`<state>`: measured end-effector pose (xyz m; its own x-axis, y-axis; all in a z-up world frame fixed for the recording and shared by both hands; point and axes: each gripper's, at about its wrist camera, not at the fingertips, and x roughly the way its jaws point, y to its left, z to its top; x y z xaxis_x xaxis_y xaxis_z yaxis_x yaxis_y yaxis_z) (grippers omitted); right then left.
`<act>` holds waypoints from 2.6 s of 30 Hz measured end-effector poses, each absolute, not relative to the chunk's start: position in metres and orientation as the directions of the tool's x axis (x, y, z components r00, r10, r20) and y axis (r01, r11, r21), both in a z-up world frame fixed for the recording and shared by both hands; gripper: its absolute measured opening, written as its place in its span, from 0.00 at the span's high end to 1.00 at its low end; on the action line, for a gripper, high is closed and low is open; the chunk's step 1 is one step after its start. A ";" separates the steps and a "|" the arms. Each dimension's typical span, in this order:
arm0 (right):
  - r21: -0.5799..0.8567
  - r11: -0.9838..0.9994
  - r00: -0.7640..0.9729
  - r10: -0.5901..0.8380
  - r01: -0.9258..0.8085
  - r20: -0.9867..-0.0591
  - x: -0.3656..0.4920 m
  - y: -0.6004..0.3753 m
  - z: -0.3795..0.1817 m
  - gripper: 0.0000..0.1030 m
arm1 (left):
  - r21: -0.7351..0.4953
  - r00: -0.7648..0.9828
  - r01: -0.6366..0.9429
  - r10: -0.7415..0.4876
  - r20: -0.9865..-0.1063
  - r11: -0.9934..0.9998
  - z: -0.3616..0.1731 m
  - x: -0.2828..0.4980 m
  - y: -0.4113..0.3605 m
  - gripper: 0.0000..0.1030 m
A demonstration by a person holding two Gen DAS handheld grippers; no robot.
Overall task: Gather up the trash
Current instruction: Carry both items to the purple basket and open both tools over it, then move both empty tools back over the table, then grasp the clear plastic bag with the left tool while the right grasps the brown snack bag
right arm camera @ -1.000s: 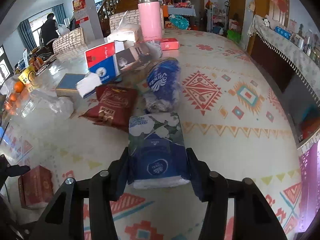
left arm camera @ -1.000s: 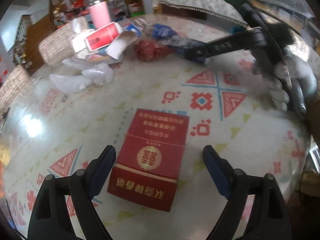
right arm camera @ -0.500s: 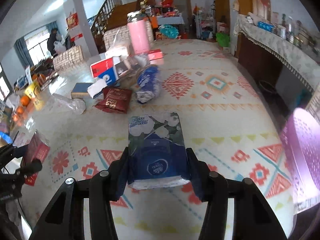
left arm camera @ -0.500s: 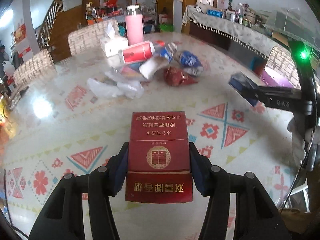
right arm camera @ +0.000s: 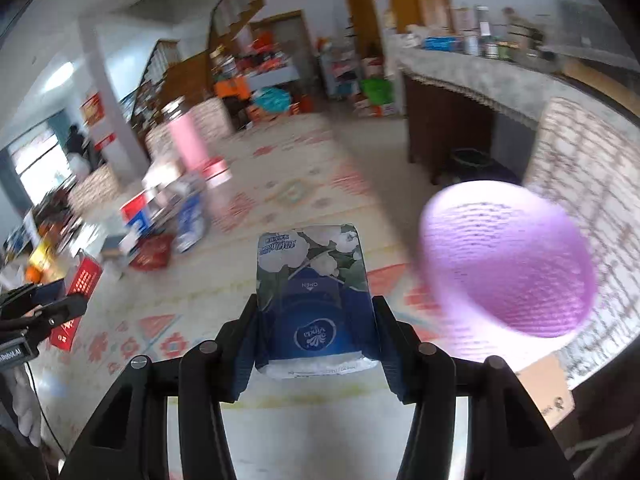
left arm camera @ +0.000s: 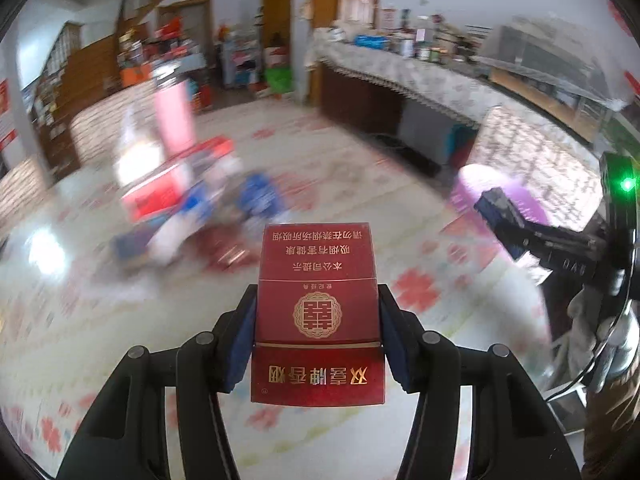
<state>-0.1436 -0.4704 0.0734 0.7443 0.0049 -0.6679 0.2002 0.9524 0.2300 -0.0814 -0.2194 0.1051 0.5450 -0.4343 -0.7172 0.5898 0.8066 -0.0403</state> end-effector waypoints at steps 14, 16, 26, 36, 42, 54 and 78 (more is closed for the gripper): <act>0.231 0.869 0.698 -0.166 0.437 -0.697 -0.174 -0.605 0.065 0.44 | -0.252 0.250 0.768 -0.638 -0.728 0.588 0.112 -0.034 -0.460 0.47; 0.227 0.864 0.692 -0.175 0.449 -0.701 -0.173 -0.616 0.065 0.44 | -0.273 0.196 0.786 -0.643 -0.741 0.554 0.107 -0.029 -0.489 0.46; 0.303 0.831 0.714 -0.150 0.465 -0.684 -0.169 -0.636 0.056 0.24 | -0.224 0.216 0.789 -0.600 -0.770 0.572 0.098 -0.031 -0.507 0.20; 0.278 0.863 0.767 -0.177 0.422 -0.617 -0.181 -0.587 0.075 0.18 | -0.057 0.452 0.718 -0.527 -0.720 0.693 0.114 -0.069 -0.405 0.20; 0.347 0.888 0.800 -0.037 0.301 -0.600 -0.168 -0.532 0.079 0.10 | 0.046 0.627 0.582 -0.412 -0.661 0.812 0.122 -0.080 -0.322 0.20; 0.348 0.931 0.773 0.138 0.113 -0.619 -0.113 -0.407 0.056 0.10 | 0.091 0.706 0.231 -0.103 -0.700 0.969 0.091 -0.021 -0.111 0.20; 0.275 0.961 0.654 0.203 0.009 -0.728 -0.045 -0.319 0.039 0.10 | -0.273 0.529 0.103 -0.285 -0.799 0.957 0.021 0.074 -0.025 0.95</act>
